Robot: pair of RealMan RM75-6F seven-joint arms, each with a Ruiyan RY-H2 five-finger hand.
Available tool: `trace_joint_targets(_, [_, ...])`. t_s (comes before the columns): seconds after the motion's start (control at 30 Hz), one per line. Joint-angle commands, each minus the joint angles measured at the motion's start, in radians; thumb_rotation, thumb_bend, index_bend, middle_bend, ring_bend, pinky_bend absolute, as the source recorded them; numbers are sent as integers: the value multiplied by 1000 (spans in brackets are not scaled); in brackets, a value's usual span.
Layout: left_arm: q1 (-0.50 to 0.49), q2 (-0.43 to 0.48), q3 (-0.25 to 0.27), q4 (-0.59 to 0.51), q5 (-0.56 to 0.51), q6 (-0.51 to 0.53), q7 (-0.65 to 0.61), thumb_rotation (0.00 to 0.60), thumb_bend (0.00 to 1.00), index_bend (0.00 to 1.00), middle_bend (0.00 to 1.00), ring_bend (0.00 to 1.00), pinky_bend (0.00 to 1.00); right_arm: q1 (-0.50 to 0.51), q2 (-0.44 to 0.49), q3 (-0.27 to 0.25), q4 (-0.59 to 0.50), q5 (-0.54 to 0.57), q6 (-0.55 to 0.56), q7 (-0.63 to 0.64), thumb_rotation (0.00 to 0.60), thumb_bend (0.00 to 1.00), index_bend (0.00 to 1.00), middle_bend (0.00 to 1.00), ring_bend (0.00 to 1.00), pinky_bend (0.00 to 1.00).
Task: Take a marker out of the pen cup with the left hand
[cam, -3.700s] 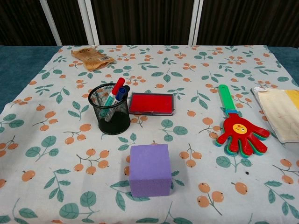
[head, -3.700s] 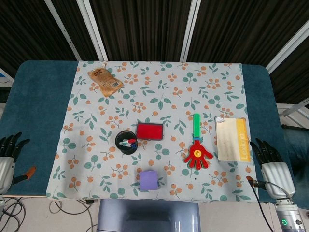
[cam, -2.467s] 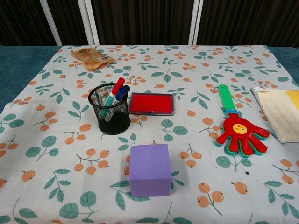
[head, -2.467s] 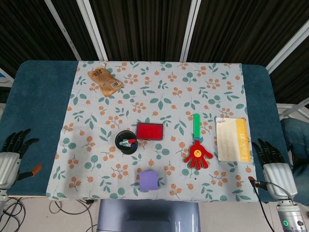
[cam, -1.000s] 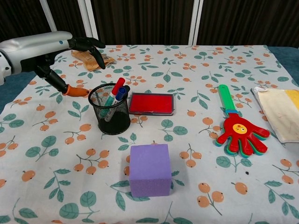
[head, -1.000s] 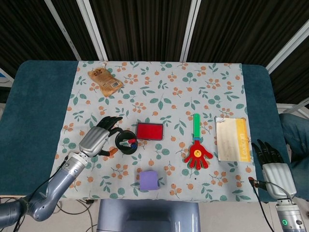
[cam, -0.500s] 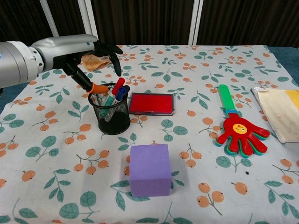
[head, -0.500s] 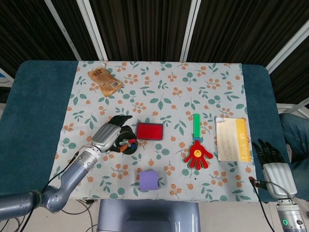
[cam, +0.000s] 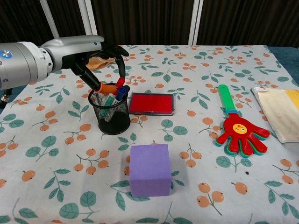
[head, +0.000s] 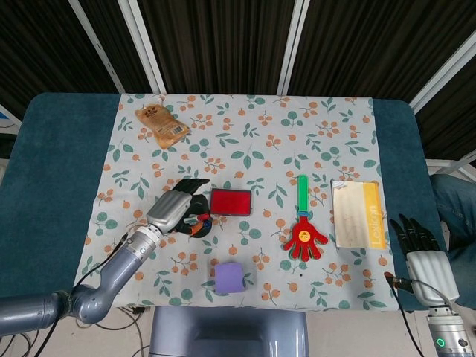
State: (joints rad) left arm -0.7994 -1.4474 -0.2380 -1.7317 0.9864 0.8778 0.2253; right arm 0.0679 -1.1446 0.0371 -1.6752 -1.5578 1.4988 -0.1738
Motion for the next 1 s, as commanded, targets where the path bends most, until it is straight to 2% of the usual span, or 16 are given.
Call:
trace_joint_targets(0.03, [-3,-2,1,2,-3,8,0,600,305,472,63,0,0,0,0,0,1,0,1,1,600,33,5,0,0,150])
trace_joint_targets(0.2, [-12,-2,4,6,-22,17,13,600,344,490,68,0,0,3,-1,1,-2,-1,-2,3,600,33,6,0,0,151])
trace_joint_targets(1.0, [-43,-7,27,7,-79,32,42,600,345,502,69,0,0,2,-1,1,0,-2,-1,5,600,33,5,0,0,151])
